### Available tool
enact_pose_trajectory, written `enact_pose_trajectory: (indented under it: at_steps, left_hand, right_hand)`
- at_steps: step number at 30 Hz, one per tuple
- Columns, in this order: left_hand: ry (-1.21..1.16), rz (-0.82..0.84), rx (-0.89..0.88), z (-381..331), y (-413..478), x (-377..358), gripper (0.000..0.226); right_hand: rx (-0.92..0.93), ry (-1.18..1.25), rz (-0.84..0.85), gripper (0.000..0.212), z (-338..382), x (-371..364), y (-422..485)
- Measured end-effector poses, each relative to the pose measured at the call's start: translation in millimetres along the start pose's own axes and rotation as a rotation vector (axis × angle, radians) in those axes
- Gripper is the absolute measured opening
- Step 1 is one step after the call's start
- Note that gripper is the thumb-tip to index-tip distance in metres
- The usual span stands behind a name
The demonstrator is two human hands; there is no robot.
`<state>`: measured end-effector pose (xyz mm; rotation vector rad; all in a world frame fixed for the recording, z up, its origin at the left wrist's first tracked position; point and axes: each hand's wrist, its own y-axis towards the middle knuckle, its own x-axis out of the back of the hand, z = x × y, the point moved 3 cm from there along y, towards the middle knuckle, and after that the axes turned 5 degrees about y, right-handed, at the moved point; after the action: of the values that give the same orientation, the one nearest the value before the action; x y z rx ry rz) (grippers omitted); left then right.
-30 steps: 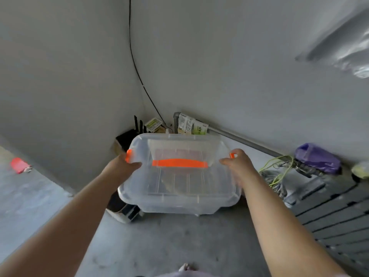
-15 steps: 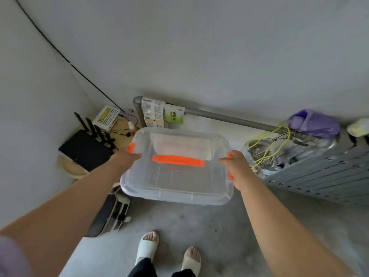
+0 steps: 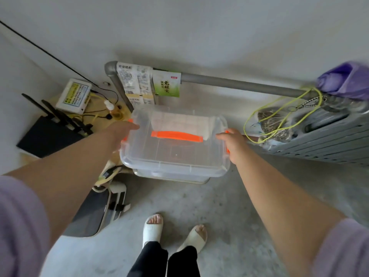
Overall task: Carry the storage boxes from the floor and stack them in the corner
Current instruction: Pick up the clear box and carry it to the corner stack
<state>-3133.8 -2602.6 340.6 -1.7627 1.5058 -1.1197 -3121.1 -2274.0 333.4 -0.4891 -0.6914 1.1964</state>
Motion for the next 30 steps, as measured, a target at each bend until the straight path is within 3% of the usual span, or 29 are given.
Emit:
enact_pose_trajectory:
  at_steps: [3, 8, 11, 13, 19, 26, 30]
  left_hand:
    - [-0.010, 0.037, -0.016, -6, 15, -4, 0.011]
    - [0.025, -0.008, -0.042, 2, 29, -5, 0.007]
    - [0.058, 0.044, -0.043, 15, 33, -5, 0.047]
    - [0.095, 0.084, -0.058, 25, 35, -4, 0.057]
    - [0.108, 0.181, -0.050, 50, 35, -6, 0.067]
    - [0.137, 0.139, -0.084, 57, 26, -8, 0.077]
    - [0.206, 0.103, -0.160, 59, 8, -11, 0.068]
  right_hand:
    - [0.007, 0.002, -0.012, 0.040, -3, -3, 18]
    - [0.006, 0.046, -0.018, 0.054, -20, -7, 26]
    - [0.025, 0.036, -0.025, 0.056, -37, -8, 23]
    - [0.024, 0.046, -0.046, 0.054, -47, -9, 19]
    - [0.099, -0.004, 0.041, 0.056, -70, -12, 2]
    - [0.143, -0.118, 0.025, 0.063, -68, -13, -12]
    - [0.158, -0.189, -0.011, 0.048, -56, -13, -27]
